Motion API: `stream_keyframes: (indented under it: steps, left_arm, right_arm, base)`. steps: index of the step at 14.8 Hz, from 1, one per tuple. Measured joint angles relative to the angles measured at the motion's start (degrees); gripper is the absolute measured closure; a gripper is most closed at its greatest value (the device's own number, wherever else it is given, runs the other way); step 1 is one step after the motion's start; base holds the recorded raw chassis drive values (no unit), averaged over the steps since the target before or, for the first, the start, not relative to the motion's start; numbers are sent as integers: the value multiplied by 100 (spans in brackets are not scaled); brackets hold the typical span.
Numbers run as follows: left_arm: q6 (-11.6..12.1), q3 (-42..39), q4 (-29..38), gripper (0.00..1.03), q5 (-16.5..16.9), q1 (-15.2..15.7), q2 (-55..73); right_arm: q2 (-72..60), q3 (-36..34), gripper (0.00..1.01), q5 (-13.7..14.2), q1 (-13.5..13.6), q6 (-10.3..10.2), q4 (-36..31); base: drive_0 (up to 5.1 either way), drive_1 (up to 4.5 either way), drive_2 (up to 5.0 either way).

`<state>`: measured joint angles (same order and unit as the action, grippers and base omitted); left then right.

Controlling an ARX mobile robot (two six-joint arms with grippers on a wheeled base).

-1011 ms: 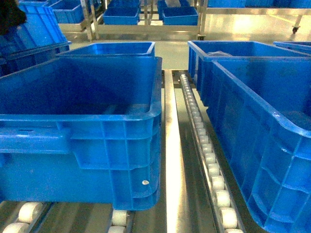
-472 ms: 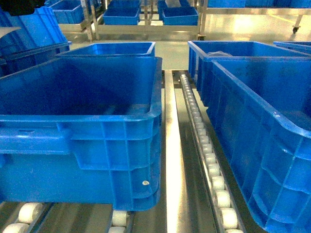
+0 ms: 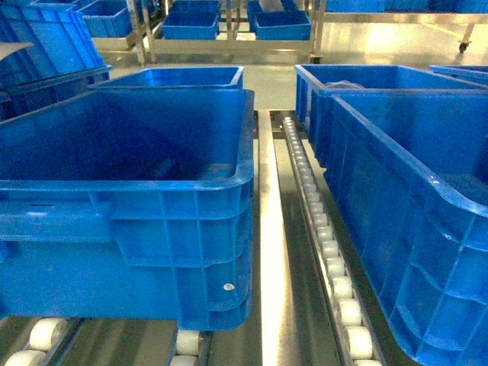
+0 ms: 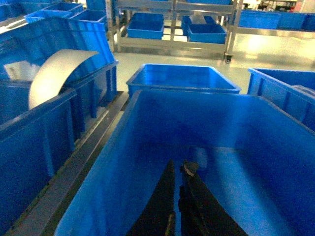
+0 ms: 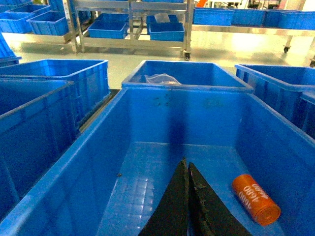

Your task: Sort blue parts and orange caps into right shelf containers

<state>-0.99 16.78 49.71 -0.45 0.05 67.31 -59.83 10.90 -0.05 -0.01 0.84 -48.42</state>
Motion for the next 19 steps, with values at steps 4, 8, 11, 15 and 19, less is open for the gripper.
stream_keyframes:
  steps: [4, 8, 11, 15, 19]
  left_arm:
    - [0, -678, -188, 101, 42, -7, -883]
    - [0, -962, -409, 101, 42, -7, -1386]
    - [0, -1172, -734, 101, 42, -7, -1919]
    - [0, -1615, -1150, 101, 39, -7, -2627]
    - [2, -1615, -2039, 101, 42, -7, -3729]
  right_arm:
    - [890, -483, 100, 2, 0, -7, 431]
    - [1399, -662, 100, 2, 0, -7, 728]
    - [1611, -951, 100, 2, 0, -7, 673]
    - [2763, -1014, 100, 2, 0, -17, 1698]
    - [3646, -1016, 100, 2, 0, -20, 2531]
  base:
    - [0, 0, 0]
    - [0, 0, 0]
    - [0, 0, 0]
    - [0, 0, 0]
    - [0, 0, 0]
